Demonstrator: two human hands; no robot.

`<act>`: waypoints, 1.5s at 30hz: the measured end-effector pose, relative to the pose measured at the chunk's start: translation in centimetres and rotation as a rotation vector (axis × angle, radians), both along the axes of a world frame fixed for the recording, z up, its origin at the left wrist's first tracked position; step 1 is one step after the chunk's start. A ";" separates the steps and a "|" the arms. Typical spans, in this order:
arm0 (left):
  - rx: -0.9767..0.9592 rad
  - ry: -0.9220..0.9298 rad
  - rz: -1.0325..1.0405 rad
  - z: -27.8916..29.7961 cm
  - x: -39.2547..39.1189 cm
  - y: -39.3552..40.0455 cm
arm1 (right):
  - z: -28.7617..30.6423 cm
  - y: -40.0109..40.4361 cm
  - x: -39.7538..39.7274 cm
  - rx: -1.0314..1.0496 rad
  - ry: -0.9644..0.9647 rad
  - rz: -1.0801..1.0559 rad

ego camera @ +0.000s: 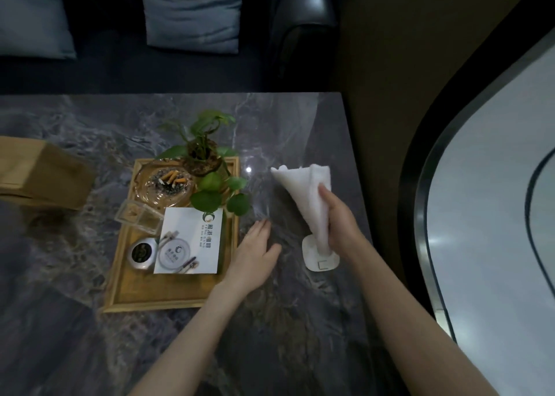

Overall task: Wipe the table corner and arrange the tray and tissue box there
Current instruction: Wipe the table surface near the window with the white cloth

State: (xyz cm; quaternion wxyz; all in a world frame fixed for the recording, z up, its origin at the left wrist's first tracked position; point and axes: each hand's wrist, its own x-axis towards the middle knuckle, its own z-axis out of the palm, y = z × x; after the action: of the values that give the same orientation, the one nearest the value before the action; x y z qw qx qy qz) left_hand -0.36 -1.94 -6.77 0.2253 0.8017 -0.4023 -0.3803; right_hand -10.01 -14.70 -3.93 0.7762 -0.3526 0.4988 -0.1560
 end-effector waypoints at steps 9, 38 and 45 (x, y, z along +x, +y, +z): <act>-0.117 0.667 0.357 6.0 1.1 1.5 | 5.6 3.2 -4.1 0.263 -0.650 -0.077; -0.350 1.160 0.597 10.8 20.3 23.9 | 1.6 25.3 16.5 0.307 -0.139 0.160; -0.292 1.051 0.761 5.5 27.6 28.8 | 0.3 27.5 21.9 0.184 -0.166 0.173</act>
State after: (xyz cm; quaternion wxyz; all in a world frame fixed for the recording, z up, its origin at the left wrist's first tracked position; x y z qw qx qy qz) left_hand 27.25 26.90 -1.26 0.6165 0.5570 0.0248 -0.5559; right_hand 11.84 12.81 -3.67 0.8546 -0.3073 0.4126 -0.0707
